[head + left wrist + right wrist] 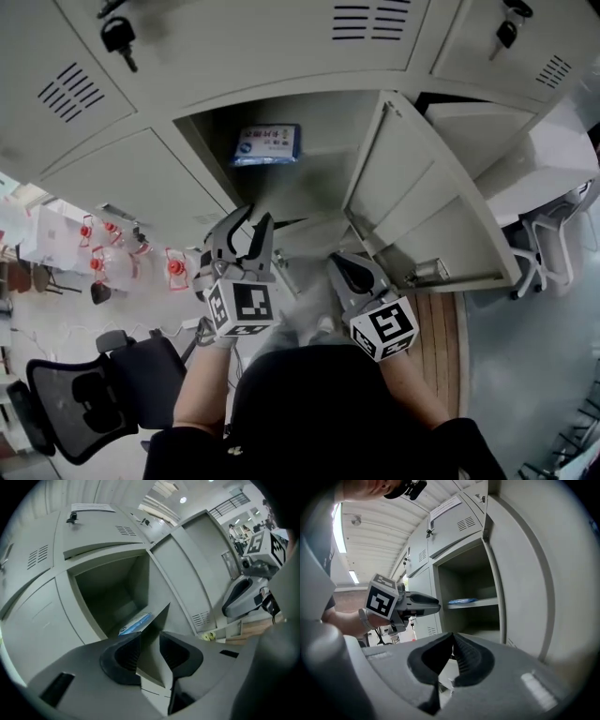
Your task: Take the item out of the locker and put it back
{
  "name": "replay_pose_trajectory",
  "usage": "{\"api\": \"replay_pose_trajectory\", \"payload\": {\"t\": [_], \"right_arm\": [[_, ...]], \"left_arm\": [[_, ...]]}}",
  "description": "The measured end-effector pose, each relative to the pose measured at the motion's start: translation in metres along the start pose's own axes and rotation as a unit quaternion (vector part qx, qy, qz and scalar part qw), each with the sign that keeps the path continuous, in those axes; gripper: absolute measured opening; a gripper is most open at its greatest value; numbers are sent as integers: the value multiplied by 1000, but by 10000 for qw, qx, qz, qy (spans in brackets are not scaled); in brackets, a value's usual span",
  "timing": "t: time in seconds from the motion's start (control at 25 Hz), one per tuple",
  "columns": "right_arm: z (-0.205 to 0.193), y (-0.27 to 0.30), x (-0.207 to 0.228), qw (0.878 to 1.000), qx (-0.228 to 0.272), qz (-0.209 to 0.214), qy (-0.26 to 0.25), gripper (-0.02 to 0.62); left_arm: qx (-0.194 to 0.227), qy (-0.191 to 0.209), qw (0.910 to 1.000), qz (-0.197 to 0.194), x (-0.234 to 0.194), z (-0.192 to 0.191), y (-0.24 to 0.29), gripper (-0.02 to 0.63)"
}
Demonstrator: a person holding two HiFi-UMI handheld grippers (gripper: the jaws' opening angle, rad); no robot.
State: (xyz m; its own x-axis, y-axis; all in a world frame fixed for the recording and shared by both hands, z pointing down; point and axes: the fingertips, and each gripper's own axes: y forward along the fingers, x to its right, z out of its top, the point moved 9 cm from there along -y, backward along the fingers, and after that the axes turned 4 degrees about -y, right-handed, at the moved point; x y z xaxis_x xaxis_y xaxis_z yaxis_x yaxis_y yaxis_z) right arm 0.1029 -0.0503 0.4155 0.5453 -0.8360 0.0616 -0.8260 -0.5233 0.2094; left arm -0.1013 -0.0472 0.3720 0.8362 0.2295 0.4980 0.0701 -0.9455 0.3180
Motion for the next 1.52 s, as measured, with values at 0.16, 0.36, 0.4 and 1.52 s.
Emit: {"api": "replay_pose_trajectory", "payload": {"t": [0.16,0.36,0.4,1.52], "right_arm": [[4,-1,-4,9996,32,-294,28,0],[3,-4,-10,9983,-2,-569,104,-2],[2,-5,-12,9980,-12,-617,110,-2],[-5,-32,-9,9899,-155,-1399,186,0]], "left_arm": [[20,332,9993,-192,-3,5,16,185],[-73,956,9953,-121,-3,9,32,249],[-77,1010,9948,-112,-3,12,34,263],[-775,3034,9473,682,3,33,115,359]]}}
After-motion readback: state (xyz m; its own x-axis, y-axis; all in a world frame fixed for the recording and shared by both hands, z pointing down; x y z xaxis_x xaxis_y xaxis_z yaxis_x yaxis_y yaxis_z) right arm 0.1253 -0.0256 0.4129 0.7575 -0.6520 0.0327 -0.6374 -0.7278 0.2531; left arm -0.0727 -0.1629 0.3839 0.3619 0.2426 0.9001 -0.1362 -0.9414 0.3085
